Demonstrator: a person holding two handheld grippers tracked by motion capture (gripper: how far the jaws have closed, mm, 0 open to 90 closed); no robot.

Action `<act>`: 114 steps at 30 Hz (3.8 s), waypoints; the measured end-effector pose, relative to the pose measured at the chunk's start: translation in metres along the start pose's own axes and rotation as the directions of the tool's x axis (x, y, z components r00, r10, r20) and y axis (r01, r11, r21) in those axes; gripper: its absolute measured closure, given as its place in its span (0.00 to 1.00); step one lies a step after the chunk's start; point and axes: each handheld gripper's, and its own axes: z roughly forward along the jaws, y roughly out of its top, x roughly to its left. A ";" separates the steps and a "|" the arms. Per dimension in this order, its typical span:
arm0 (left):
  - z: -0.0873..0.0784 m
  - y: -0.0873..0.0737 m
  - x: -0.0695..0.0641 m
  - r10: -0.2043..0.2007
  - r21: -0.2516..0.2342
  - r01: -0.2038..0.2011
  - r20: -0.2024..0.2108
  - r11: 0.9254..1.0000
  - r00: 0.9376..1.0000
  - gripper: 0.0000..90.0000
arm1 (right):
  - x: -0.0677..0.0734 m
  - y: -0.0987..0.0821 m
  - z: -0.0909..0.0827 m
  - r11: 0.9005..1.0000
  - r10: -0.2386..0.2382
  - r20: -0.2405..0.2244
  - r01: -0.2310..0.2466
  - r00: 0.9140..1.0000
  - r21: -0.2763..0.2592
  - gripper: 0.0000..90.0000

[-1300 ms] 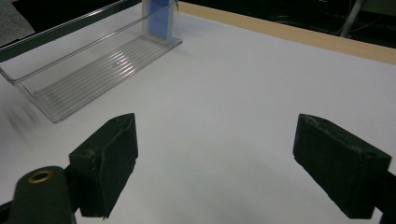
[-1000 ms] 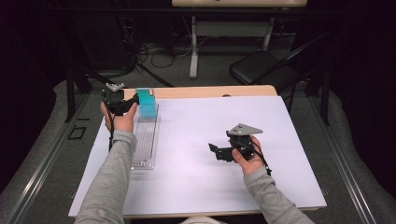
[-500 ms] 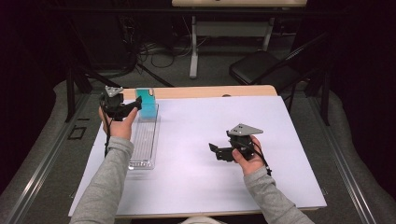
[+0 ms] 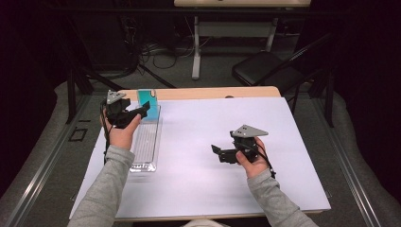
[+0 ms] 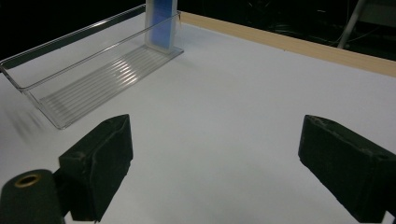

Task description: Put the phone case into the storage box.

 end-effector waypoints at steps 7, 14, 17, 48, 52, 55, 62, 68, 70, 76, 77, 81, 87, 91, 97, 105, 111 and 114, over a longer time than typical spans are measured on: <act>-0.010 -0.002 -0.011 0.029 0.011 -0.030 0.098 0.999 0.995 0.21 | 0.001 0.003 -0.003 1.000 -0.004 -0.009 0.004 1.000 -0.009 0.08; -0.023 -0.006 -0.020 0.063 -0.001 -0.064 0.200 0.998 0.978 0.17 | 0.001 0.006 -0.007 1.000 -0.016 -0.024 0.016 1.000 -0.017 0.04; -0.028 -0.008 -0.022 0.067 -0.009 -0.067 0.232 0.998 0.971 0.16 | 0.002 0.007 -0.009 1.000 -0.016 -0.030 0.016 0.999 -0.025 0.03; -0.068 -0.031 -0.032 0.189 -0.027 -0.194 0.386 0.981 0.903 0.00 | 0.016 0.011 -0.031 0.997 -0.063 -0.059 0.060 0.996 -0.047 0.00; -0.071 -0.035 -0.032 0.191 -0.032 -0.194 0.391 0.981 0.901 0.00 | 0.017 0.010 -0.034 0.996 -0.072 -0.062 0.069 0.995 -0.052 0.00; -0.075 -0.038 -0.031 0.188 -0.032 -0.190 0.389 0.981 0.902 0.00 | 0.017 0.008 -0.038 0.996 -0.077 -0.063 0.074 0.995 -0.052 0.00; -0.082 -0.051 -0.026 0.179 -0.027 -0.182 0.385 0.983 0.905 0.00 | 0.015 0.002 -0.049 0.996 -0.079 -0.054 0.077 0.995 -0.050 0.00; -0.089 -0.066 -0.021 0.176 -0.024 -0.181 0.376 0.983 0.910 0.00 | 0.011 -0.011 -0.063 0.996 -0.084 -0.032 0.083 0.996 -0.035 0.00; -0.090 -0.069 -0.020 0.175 -0.023 -0.179 0.372 0.984 0.912 0.00 | 0.009 -0.015 -0.066 0.996 -0.080 -0.018 0.080 0.997 -0.029 0.00; -0.096 -0.086 -0.010 0.155 -0.028 -0.155 0.354 0.987 0.922 0.00 | 0.001 -0.028 -0.075 0.998 -0.057 0.019 0.058 0.998 -0.034 0.00; -0.096 -0.087 -0.009 0.154 -0.026 -0.155 0.349 0.988 0.924 0.00 | -0.001 -0.031 -0.077 0.998 -0.057 0.024 0.057 0.998 -0.032 0.00; -0.099 -0.095 -0.003 0.148 -0.015 -0.152 0.329 0.988 0.933 0.00 | -0.005 -0.037 -0.083 0.998 -0.047 0.041 0.049 0.998 -0.029 0.00; -0.103 -0.105 0.005 0.131 -0.005 -0.136 0.303 0.991 0.944 0.00 | -0.013 -0.048 -0.092 0.999 -0.023 0.071 0.025 0.997 -0.029 0.00; -0.106 -0.110 0.011 0.123 -0.003 -0.127 0.269 0.992 0.955 0.00 | -0.019 -0.055 -0.097 1.000 -0.012 0.092 0.014 0.996 -0.025 0.00; -0.109 -0.118 0.021 0.100 -0.004 -0.102 0.231 0.995 0.968 0.00 | -0.028 -0.064 -0.105 1.000 0.012 0.121 -0.009 0.993 -0.025 0.00; -0.111 -0.126 0.032 0.083 -0.001 -0.084 0.193 0.996 0.978 0.00 | -0.039 -0.072 -0.112 0.999 0.030 0.155 -0.027 0.987 -0.024 0.00; -0.110 -0.131 0.040 0.061 0.004 -0.062 0.169 0.998 0.984 0.00 | -0.046 -0.079 -0.118 0.999 0.051 0.188 -0.047 0.981 -0.023 0.00; -0.110 -0.134 0.045 0.052 0.002 -0.053 0.156 0.999 0.986 0.00 | -0.051 -0.082 -0.120 0.998 0.059 0.197 -0.056 0.979 -0.022 0.00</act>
